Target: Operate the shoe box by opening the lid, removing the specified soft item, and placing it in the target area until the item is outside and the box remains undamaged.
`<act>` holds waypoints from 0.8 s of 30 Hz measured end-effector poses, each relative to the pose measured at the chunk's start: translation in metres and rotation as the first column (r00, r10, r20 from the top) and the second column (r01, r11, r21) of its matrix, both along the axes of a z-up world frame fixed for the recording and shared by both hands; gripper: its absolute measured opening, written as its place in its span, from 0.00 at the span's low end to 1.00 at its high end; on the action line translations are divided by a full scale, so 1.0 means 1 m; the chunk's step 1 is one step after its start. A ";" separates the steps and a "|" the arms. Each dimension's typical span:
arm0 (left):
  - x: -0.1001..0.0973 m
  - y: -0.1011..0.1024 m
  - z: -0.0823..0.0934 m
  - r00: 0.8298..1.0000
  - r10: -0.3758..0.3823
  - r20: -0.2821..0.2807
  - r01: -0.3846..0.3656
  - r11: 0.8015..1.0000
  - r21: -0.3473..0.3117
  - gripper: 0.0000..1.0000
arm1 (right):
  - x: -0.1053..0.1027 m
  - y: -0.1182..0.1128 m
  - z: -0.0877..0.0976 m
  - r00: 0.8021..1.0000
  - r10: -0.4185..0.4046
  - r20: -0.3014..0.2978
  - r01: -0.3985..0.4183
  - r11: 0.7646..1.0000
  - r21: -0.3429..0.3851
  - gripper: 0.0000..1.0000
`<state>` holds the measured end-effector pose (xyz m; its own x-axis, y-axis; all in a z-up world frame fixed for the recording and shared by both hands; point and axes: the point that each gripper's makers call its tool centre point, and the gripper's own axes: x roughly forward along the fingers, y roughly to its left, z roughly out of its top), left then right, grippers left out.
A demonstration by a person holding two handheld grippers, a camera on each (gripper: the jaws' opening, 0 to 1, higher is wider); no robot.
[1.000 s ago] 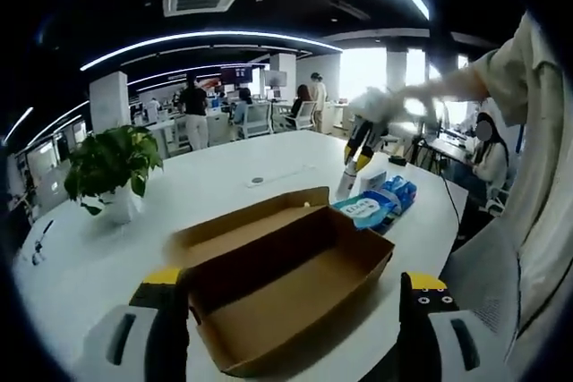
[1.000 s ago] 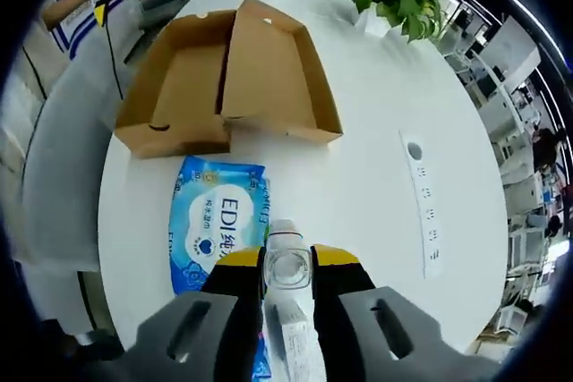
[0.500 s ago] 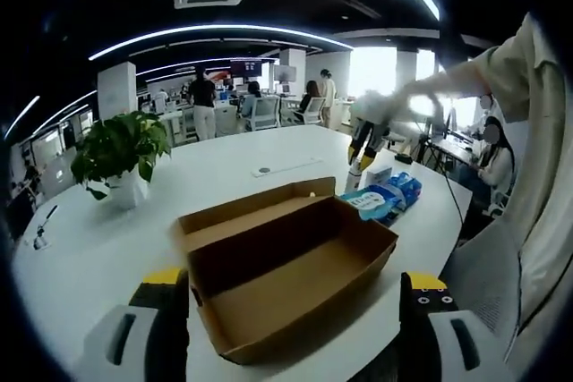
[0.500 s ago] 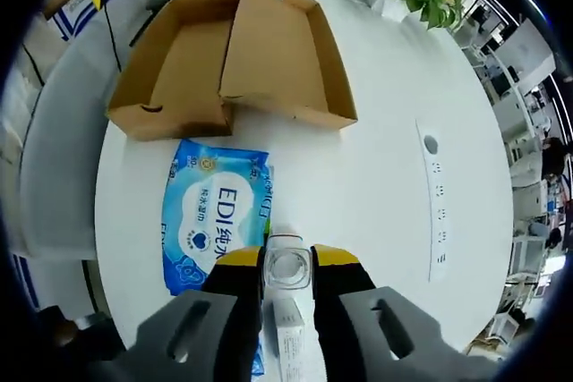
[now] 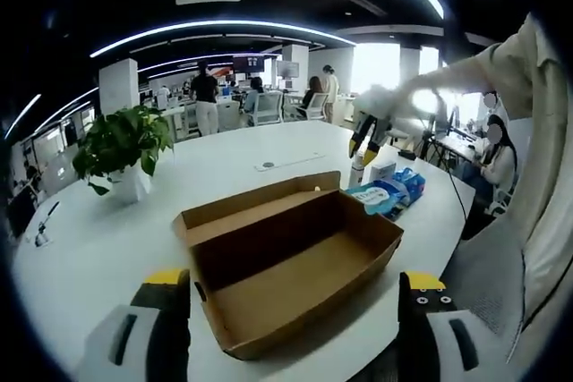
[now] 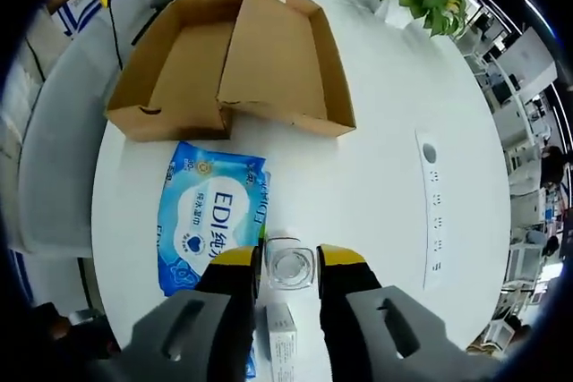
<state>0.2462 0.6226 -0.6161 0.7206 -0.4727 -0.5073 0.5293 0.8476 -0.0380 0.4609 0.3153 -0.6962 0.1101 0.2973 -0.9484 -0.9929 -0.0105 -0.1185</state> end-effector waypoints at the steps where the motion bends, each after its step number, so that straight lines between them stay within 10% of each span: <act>1: 0.000 0.001 0.000 1.000 0.004 -0.001 -0.004 1.000 0.000 0.97 | 0.000 0.000 0.000 1.000 -0.004 0.000 0.004 1.000 0.002 0.27; 24: 0.011 0.047 -0.034 0.974 0.218 -0.060 -0.213 0.974 0.075 0.47 | 0.020 0.048 0.025 0.960 -0.274 -0.048 0.278 0.940 0.200 0.37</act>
<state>0.2571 0.6696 -0.6501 0.7648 -0.2730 -0.5835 0.3323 0.9432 -0.0057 0.4805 0.3630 -0.6714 0.1972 0.4440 -0.8740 -0.9555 0.2866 -0.0700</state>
